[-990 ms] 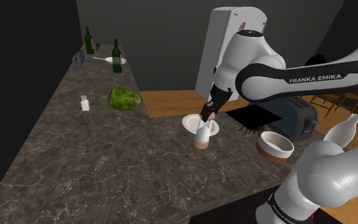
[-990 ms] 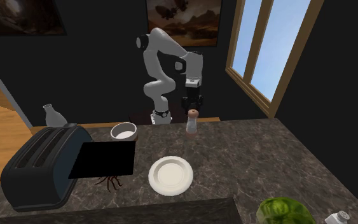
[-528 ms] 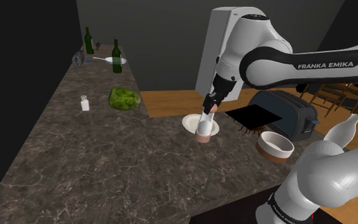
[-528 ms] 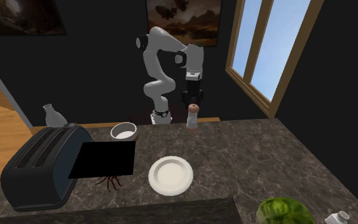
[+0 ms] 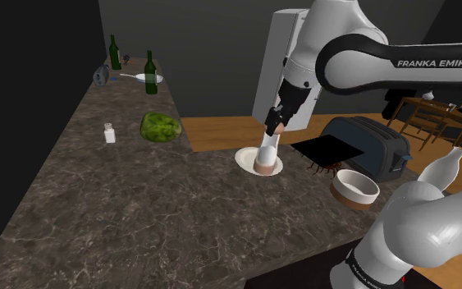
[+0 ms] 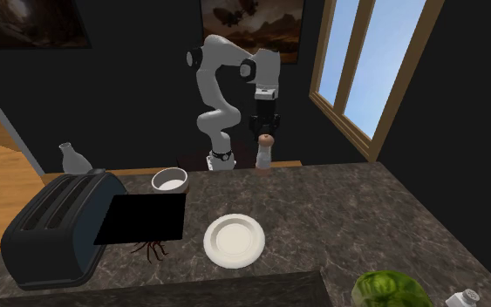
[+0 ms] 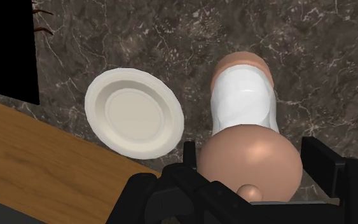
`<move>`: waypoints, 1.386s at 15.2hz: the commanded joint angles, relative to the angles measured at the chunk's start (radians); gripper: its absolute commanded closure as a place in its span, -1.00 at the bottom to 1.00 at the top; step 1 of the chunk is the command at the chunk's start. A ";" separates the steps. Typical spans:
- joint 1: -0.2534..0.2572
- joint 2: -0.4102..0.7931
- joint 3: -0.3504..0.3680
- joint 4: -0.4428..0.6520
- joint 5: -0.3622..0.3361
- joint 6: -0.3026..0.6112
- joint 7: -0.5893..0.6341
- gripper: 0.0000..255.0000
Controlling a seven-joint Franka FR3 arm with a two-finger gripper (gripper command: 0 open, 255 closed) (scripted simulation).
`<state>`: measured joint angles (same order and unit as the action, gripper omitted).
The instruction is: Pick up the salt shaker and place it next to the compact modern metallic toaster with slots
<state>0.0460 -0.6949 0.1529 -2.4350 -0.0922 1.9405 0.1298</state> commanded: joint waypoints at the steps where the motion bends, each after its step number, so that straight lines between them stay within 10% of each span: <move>1: 0.000 0.002 0.000 0.030 0.000 -0.028 -0.003 1.00; 21: -0.012 0.064 -0.006 0.345 -0.003 -0.278 -0.038 1.00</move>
<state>0.0343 -0.6361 0.1460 -2.1094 -0.0952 1.6764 0.0924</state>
